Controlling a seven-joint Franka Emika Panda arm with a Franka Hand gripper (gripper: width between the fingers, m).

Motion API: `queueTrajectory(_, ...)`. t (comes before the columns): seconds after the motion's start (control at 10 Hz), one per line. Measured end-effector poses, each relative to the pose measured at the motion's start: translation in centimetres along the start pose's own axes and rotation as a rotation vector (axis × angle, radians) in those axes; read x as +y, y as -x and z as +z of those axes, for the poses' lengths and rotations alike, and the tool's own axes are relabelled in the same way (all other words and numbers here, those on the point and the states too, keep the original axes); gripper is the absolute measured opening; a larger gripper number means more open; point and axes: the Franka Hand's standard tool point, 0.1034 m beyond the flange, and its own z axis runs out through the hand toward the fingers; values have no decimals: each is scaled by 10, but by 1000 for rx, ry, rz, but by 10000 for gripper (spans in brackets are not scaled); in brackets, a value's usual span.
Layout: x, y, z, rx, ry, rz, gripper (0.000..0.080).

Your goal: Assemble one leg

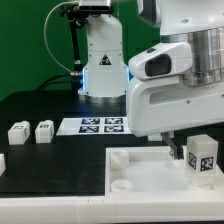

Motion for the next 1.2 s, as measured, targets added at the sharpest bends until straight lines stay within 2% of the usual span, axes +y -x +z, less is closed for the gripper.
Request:
queueTrajectory(0.1,1,0,0,0,0,-6,622)
queueTrajectory(0.2,0,0,0,0,-3,34,450)
queueTrajectory(0.3,1,0,0,0,-8,211,315)
queueTrajectory(0.4,2,-1,0,0,-7,250,315)
queueTrajectory(0.7,9,-1,0,31,-24,757,315)
queueTrajectory(0.8,14,-2,1,40,-55,911,315)
queueTrajectory(0.9,20,-1,1,42,-107,1085,315)
queueTrajectory(1.0,22,1,1,18,-140,1266,315)
queueTrajectory(1.1,22,1,1,9,-141,1329,315)
queueTrajectory(1.2,22,1,1,12,-139,1291,416)
